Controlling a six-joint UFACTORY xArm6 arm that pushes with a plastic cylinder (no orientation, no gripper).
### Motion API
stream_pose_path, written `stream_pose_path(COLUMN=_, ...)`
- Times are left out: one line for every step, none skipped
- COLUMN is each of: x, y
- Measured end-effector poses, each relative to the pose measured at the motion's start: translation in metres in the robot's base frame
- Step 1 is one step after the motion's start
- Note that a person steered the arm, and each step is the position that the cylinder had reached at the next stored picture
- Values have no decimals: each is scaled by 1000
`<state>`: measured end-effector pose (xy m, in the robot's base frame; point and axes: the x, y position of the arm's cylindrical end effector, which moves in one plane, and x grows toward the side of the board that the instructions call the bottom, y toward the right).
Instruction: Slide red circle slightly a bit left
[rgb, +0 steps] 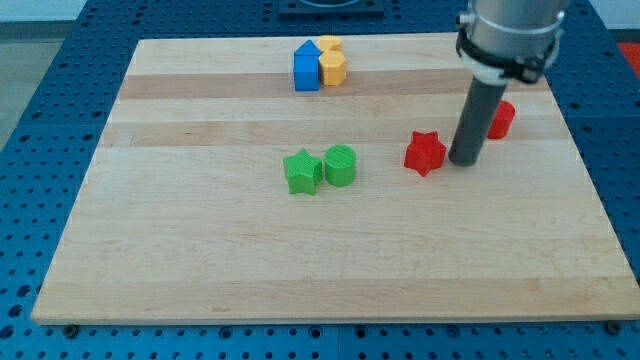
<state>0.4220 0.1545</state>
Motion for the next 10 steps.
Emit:
stream_pose_path(x=-3, y=-20)
stream_pose_path(x=10, y=-49)
stream_pose_path(x=25, y=-73)
stream_pose_path(x=32, y=-88)
stream_pose_path(x=31, y=-86)
stream_pose_path(x=-20, y=-56)
stream_pose_path(x=-80, y=-29)
stream_pose_path(x=-107, y=12)
stream_pose_path(x=-107, y=90)
stream_pose_path(x=-72, y=161)
